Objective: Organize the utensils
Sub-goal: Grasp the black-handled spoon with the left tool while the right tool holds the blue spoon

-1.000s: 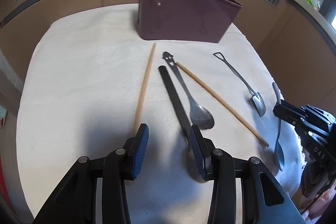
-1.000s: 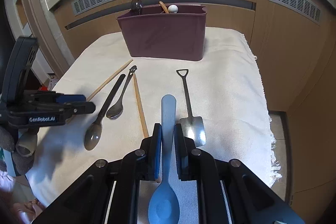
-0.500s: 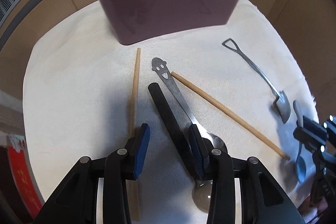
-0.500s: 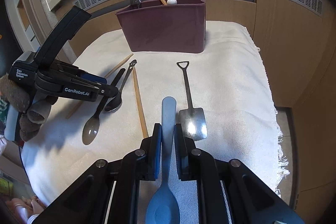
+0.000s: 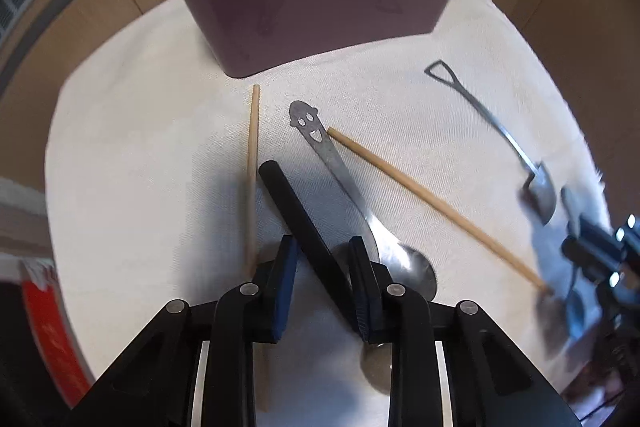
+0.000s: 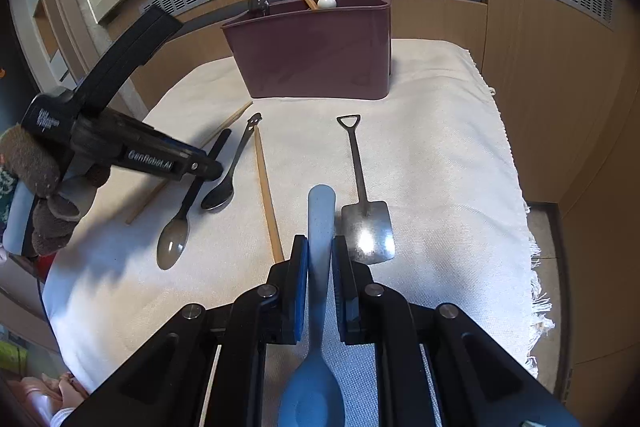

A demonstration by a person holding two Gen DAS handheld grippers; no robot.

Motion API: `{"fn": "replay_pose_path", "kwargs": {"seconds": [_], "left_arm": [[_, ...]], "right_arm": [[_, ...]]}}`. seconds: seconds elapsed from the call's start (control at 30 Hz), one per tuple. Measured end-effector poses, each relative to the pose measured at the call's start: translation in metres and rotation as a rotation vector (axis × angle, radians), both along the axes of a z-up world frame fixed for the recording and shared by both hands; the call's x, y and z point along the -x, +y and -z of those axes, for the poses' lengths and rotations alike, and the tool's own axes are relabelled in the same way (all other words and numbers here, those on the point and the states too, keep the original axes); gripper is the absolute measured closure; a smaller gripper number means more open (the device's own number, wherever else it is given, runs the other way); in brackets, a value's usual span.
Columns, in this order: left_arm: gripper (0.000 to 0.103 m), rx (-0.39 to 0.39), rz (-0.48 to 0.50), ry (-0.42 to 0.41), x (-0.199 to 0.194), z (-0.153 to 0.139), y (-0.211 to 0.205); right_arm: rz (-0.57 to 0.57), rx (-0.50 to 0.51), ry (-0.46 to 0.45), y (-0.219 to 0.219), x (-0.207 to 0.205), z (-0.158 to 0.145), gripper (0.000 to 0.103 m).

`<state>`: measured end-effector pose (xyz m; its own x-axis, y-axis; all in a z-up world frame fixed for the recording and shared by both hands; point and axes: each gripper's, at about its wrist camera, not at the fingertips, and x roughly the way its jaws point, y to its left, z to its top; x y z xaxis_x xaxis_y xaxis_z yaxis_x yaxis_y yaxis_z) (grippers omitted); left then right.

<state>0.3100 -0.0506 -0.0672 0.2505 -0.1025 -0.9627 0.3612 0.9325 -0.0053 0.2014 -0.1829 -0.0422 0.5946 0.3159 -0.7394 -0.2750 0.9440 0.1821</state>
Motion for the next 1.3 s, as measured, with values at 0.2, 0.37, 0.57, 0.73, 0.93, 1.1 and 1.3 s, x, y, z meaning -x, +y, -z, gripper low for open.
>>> {"fn": "replay_pose_path", "kwargs": {"seconds": [0.2, 0.37, 0.57, 0.73, 0.93, 1.1, 1.3], "left_arm": [[0.09, -0.001, 0.012, -0.061, -0.007, -0.006, -0.014], [0.091, 0.077, 0.038, -0.166, 0.026, -0.024, -0.012], [0.091, 0.235, -0.016, -0.228, 0.062, -0.043, 0.018], [0.091, 0.365, -0.107, -0.294, 0.102, -0.058, 0.055], [0.091, 0.413, -0.137, -0.386, 0.127, -0.07, 0.048], [0.091, 0.436, -0.134, -0.418, 0.141, -0.082, 0.051], [0.091, 0.432, -0.133, -0.471, 0.153, -0.098, 0.05]], "right_arm": [[0.006, -0.005, -0.005, -0.004, 0.001, -0.003, 0.091], [0.0, -0.032, 0.011, -0.009, 0.0, -0.004, 0.091], [0.004, -0.041, 0.017, -0.006, -0.001, -0.012, 0.091], [0.021, -0.01, -0.001, -0.001, 0.006, -0.022, 0.091], [0.02, 0.012, -0.043, 0.003, 0.022, -0.039, 0.091], [0.011, 0.025, -0.087, 0.007, 0.035, -0.054, 0.091], [-0.003, 0.042, -0.136, 0.013, 0.048, -0.07, 0.091]]}}
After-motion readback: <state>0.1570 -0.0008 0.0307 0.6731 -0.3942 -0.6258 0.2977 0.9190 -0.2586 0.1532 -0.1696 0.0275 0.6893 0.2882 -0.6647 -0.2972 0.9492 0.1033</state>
